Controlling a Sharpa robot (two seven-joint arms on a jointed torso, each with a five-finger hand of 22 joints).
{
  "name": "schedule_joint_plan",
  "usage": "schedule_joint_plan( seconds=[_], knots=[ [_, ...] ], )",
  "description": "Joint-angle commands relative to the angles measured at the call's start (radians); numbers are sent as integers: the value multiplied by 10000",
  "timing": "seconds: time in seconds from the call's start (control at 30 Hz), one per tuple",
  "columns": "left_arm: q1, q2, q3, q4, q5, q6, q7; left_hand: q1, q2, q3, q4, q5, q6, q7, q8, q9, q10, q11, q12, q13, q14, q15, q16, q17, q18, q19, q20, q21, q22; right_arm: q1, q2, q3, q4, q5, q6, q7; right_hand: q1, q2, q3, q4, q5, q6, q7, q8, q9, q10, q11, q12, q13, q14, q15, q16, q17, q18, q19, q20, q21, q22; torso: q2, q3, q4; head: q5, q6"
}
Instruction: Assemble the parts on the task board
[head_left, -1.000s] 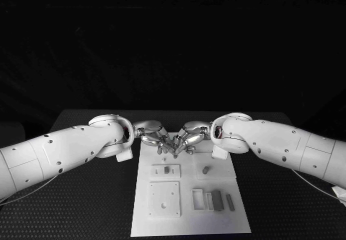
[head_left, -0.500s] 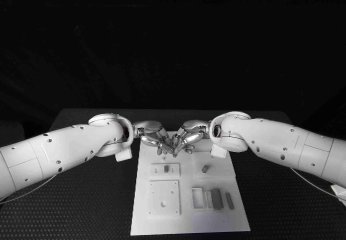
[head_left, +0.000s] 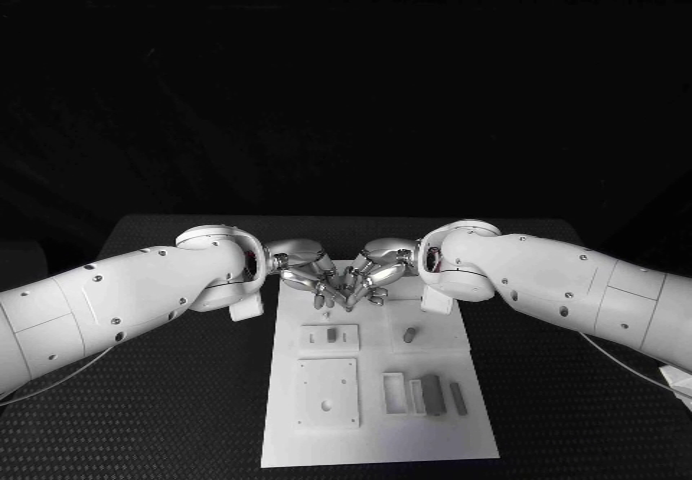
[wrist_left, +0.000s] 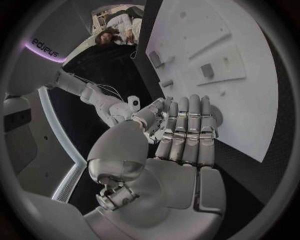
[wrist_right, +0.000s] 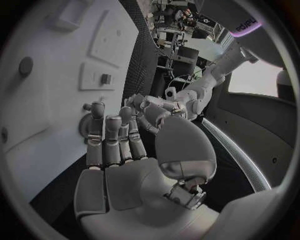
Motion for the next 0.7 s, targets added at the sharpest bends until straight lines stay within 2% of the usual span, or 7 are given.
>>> schedule_joint_plan(
  seconds=[0.03, 0.23, 0.37, 0.7],
  knots=[
    [17, 52, 7, 15, 201, 301, 114, -69, 140, -15, 87, -41, 38, -46, 58, 17, -9, -56, 69, 21, 6, 18, -42, 24, -148, -7, 63, 41, 17, 3, 18, 4, 15, -21, 186, 70, 123, 1, -22, 36, 35, 34, 19, 32, 872, -13, -81, 60, 10, 24, -77, 54, 18, 139, -9, -29, 36, 217, -3, -1, 3, -12, -32],
    [17, 93, -5, -41, 203, 572, 56, -152, 278, -11, 157, -40, 60, -53, 64, 28, -2, -64, 79, 48, 0, 18, -58, 57, -148, -22, 59, 39, 34, 3, 12, 4, 22, -21, 165, 75, 123, 2, -22, 37, 35, 34, 19, 32, 877, -13, -81, 61, 12, 24, -78, 57, 19, 139, -9, -29, 39, 217, 4, 3, -4, -78, -65],
    [17, 88, -14, -43, 205, 553, 63, -157, 423, 20, 164, -40, 92, -61, 78, 41, 29, -78, 101, 75, 3, 14, -61, 89, -148, -33, 54, 38, 47, 3, 9, 4, 24, -8, 157, 85, 123, 2, -23, 38, 35, 32, 19, 32, 881, -14, -81, 62, 13, 23, -78, 58, 20, 139, -9, -29, 41, 217, 2, 8, -2, -65, -67],
    [17, 129, -48, -62, 356, 539, 107, -78, 617, 83, -14, -31, 308, -138, 186, 112, 215, -159, 218, 187, 38, -10, -24, 233, -148, -32, 44, 60, 111, 3, -1, 4, 43, 20, 143, 89, 121, 2, -24, 39, 35, 30, 20, 32, 892, -15, -81, 64, 16, 20, -78, 62, 23, 139, -9, -29, 47, 216, 1, 12, 0, -40, -88]
  ],
)
